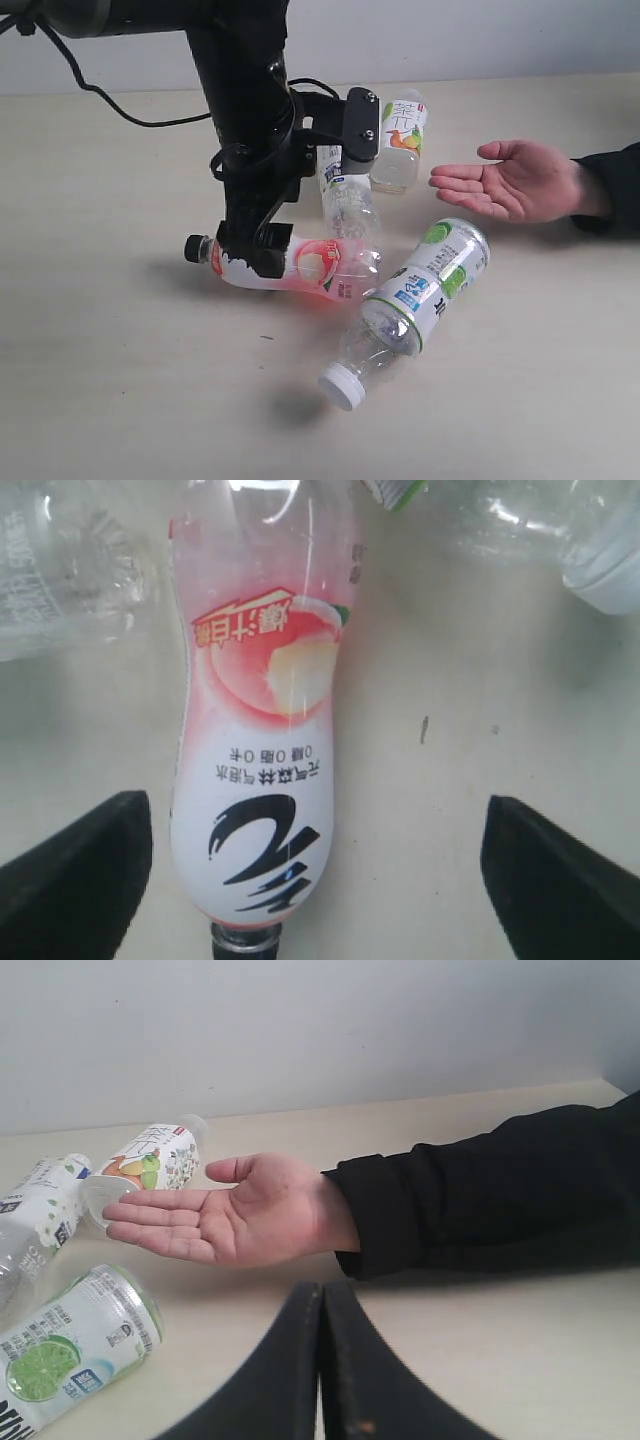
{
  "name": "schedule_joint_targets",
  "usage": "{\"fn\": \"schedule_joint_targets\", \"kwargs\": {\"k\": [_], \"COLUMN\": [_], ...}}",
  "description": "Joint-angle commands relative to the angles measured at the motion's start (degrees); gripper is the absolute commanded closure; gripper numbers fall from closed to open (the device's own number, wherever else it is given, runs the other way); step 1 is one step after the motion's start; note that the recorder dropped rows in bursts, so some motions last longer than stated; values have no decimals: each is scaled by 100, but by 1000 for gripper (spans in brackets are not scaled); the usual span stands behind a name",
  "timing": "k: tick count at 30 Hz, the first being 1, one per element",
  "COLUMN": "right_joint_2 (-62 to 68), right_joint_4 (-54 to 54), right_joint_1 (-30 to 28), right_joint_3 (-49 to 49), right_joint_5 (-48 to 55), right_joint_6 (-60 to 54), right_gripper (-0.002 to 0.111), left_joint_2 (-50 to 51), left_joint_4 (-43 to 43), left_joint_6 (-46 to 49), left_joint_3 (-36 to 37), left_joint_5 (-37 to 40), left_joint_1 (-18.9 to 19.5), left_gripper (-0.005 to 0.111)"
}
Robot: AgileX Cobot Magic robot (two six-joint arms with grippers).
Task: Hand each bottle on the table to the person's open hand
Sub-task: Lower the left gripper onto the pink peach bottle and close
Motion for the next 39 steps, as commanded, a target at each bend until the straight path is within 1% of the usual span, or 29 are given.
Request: {"fn": "schedule_joint_targets", "kwargs": {"k": [1,9,18,22,31,34,37,39], "right_joint_2": [-39,-39,-39,-39,-39,-39,-39,-39], "right_joint_4": [14,14,14,14,14,14,14,14], "right_joint_1": [-14,-14,-14,-14,-14,-14,-14,-14], "right_joint_3": [29,29,29,29,29,29,29,29], "right_joint_5": [-46,-46,-46,-46,-46,-46,-46,-46], "right_joint_6": [-4,-4,-4,-4,-4,-4,-4,-4], "right_gripper": [108,108,108,108,108,108,108,108], "left_joint_2": [106,352,481,669,981,1004,1004,1004], "left_joint_4": [13,332,332,277,264,264,264,264], "left_joint_6": [131,131,131,117,117,104,104,104], "left_joint_3": [-22,-22,-22,-22,-22,-22,-22,-22], "left_joint_5": [-84,-109,-254,-440,-585,-770,-884,-894], "left_joint_1": [-28,-18,-18,-18,-18,-18,-18,-18], "left_gripper": [22,22,22,22,22,22,27,34]}}
